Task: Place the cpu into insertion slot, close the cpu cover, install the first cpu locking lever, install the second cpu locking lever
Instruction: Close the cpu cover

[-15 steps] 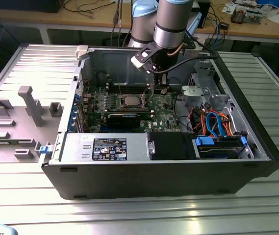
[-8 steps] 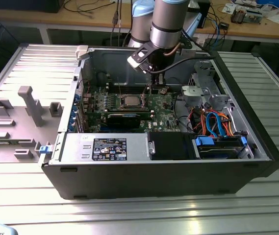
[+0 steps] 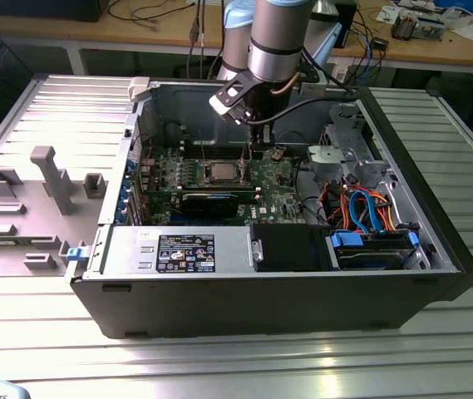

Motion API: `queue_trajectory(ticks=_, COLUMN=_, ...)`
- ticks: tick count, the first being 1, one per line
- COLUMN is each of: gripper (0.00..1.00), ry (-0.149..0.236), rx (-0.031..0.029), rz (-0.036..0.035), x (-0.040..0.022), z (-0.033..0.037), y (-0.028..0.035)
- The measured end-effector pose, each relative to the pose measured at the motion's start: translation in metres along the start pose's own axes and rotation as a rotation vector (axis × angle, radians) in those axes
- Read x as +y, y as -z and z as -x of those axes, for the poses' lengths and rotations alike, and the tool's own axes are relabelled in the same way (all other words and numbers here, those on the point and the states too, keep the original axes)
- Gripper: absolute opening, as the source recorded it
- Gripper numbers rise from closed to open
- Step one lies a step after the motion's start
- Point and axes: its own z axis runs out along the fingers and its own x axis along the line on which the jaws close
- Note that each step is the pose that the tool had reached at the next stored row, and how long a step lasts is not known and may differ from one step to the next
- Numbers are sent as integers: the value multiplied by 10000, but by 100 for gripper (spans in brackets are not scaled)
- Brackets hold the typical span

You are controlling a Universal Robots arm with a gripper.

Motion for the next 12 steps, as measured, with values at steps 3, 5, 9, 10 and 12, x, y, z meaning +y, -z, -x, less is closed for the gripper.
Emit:
queue_trajectory(ticks=3, gripper=11, ry=1, rx=11, rz=0, x=-18, z=0, y=-9)
queue_trajectory(ticks=5, gripper=11, ry=1, rx=15, rz=0, x=-25, z=0, y=-13)
queue_trajectory(ticks=9, gripper=11, ry=0, rx=27, rz=-14, x=-36, z=1, y=-37)
queue_trajectory(ticks=10, gripper=11, ry=-2, rx=27, rz=-21, x=-36, z=1, y=-43)
queue_trajectory(ticks=12, gripper=11, ry=0, rx=25, rz=-29, x=-44, z=1, y=-47)
